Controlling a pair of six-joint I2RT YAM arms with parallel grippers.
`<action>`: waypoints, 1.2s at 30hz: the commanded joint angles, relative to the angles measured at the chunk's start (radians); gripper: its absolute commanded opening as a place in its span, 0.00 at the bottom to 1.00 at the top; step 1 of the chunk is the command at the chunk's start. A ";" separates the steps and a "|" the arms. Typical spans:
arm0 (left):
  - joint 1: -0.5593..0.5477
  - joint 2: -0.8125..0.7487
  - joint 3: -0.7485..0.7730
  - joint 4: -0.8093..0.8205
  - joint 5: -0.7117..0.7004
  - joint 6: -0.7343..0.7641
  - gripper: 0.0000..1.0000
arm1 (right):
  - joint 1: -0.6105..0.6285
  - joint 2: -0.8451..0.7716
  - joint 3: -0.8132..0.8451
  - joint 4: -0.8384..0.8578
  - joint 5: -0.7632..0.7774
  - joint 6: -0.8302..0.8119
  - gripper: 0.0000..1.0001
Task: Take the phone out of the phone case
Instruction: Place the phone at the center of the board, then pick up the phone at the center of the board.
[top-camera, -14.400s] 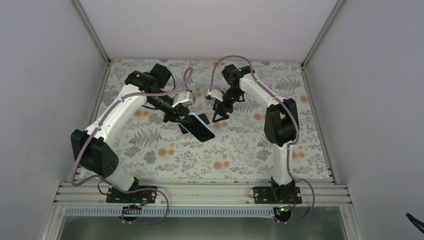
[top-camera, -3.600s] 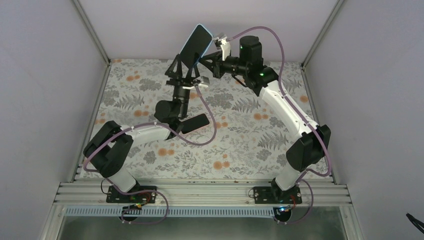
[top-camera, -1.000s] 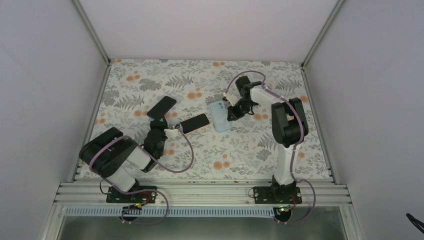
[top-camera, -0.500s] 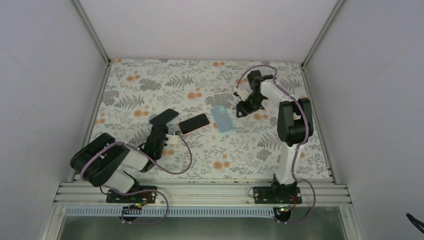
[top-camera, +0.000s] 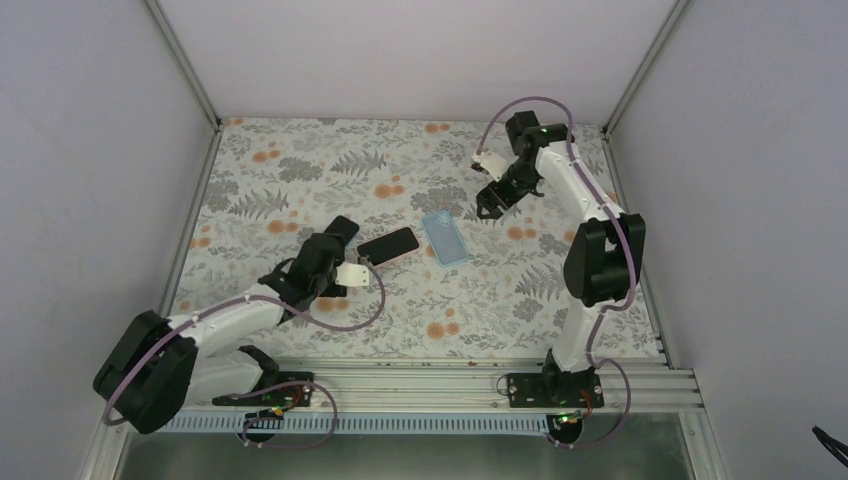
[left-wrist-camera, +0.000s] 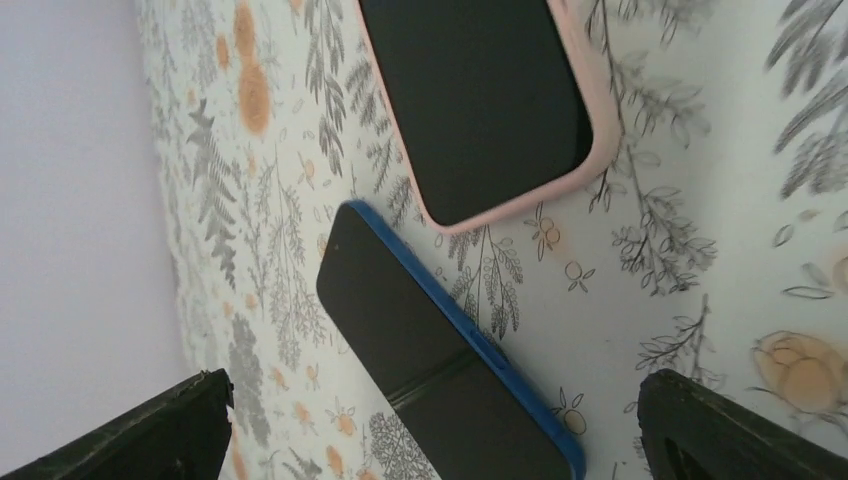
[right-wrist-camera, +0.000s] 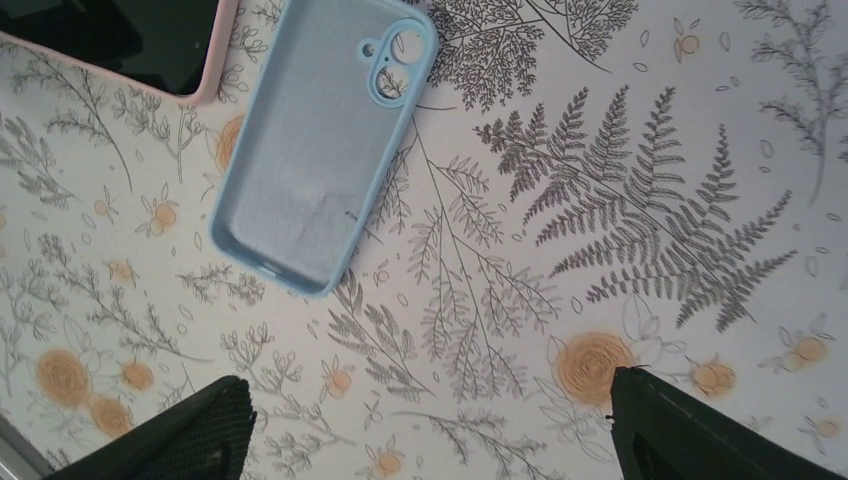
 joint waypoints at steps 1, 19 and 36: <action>0.003 -0.072 0.189 -0.499 0.174 -0.141 1.00 | 0.034 -0.112 0.016 -0.065 0.071 -0.138 0.90; 0.525 0.053 0.942 -0.791 0.921 -0.538 1.00 | 0.420 -0.042 -0.025 0.154 -0.177 -0.400 1.00; 0.750 0.050 0.816 -0.689 0.956 -0.624 1.00 | 0.575 0.419 0.319 0.573 0.259 -0.077 1.00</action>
